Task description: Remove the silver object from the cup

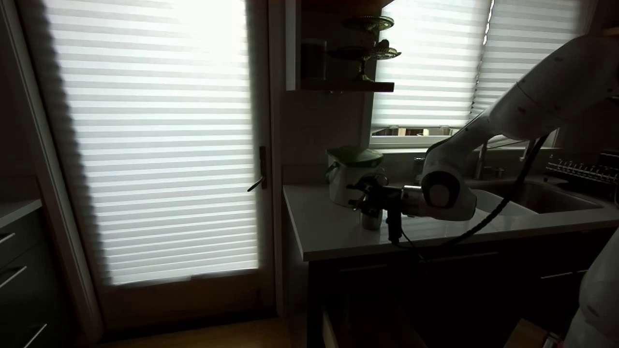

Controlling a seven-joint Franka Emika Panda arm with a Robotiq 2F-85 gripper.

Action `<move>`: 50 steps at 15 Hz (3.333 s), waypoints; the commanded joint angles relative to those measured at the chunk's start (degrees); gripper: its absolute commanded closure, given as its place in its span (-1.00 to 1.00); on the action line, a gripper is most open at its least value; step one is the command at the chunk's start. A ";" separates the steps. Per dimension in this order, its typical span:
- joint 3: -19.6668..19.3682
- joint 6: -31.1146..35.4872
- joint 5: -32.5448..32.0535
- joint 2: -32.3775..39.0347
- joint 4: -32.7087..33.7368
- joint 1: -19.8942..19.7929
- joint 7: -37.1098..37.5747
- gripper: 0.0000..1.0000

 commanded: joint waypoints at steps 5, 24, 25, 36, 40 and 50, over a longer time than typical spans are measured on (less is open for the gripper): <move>-0.86 2.24 -6.33 -1.59 0.66 -0.25 4.57 -0.27; -1.35 2.90 -13.84 -3.77 0.83 -1.06 16.00 1.00; -1.37 2.97 -14.44 -3.86 0.82 -1.10 16.69 1.00; -1.45 2.98 -19.94 -8.01 1.76 -2.33 19.31 0.98; -3.14 3.02 -27.85 -8.14 2.86 -4.46 24.45 0.98; -10.90 1.59 -39.24 -4.41 7.47 -10.62 27.49 0.98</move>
